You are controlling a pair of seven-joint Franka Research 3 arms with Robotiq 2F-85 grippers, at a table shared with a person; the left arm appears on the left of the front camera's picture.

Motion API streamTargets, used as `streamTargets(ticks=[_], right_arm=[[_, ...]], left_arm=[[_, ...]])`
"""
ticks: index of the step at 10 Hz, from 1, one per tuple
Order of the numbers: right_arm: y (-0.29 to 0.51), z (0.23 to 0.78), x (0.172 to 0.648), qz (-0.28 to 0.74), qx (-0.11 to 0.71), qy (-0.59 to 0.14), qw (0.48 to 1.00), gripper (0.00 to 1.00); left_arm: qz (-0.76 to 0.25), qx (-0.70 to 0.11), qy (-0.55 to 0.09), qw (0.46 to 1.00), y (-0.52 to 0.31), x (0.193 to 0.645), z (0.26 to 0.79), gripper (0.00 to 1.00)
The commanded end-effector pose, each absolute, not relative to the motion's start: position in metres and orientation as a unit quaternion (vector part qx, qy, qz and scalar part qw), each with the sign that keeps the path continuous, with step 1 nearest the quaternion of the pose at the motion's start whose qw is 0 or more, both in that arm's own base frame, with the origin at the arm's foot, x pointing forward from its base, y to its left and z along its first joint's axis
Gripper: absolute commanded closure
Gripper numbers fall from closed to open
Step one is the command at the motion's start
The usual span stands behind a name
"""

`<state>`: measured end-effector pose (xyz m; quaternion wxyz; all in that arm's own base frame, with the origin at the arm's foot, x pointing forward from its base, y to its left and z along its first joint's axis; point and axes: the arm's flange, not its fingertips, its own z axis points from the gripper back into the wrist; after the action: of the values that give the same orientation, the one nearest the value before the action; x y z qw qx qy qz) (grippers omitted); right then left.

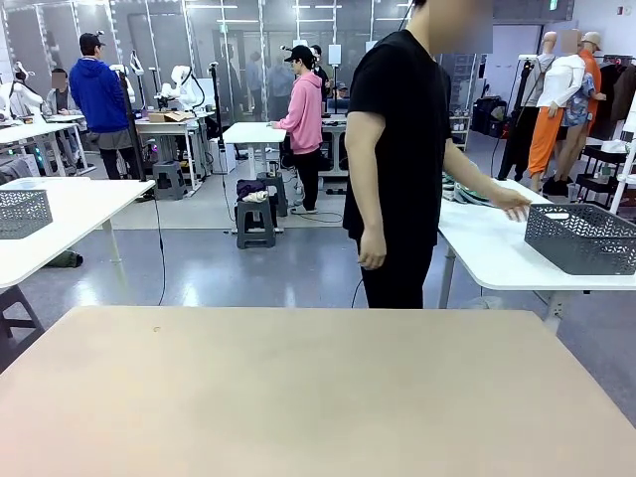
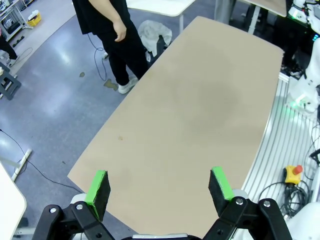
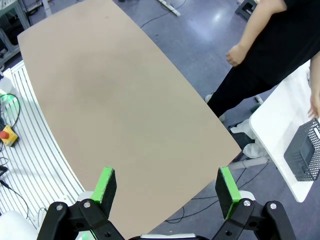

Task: Fold the towels and place them in the basket.
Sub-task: When a person lays out a Towel with hook on the table, fold it in half twice.

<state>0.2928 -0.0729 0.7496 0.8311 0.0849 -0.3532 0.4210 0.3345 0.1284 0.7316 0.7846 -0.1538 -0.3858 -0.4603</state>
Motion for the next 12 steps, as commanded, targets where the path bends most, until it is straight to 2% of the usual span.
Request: streamTargets(ticks=[1,12], right_arm=[[-0.0726,0.7499,0.2928,0.424,0.087,-0.355,0.829,0.00],[-0.0726,0.7499,0.2928,0.424,0.087,-0.355,0.829,0.00]], left_arm=[[-0.463,-0.156,-0.389,0.781,0.1272,0.3346,0.7325,0.00],[-0.463,-0.156,-0.389,0.781,0.1272,0.3346,0.7325,0.00]])
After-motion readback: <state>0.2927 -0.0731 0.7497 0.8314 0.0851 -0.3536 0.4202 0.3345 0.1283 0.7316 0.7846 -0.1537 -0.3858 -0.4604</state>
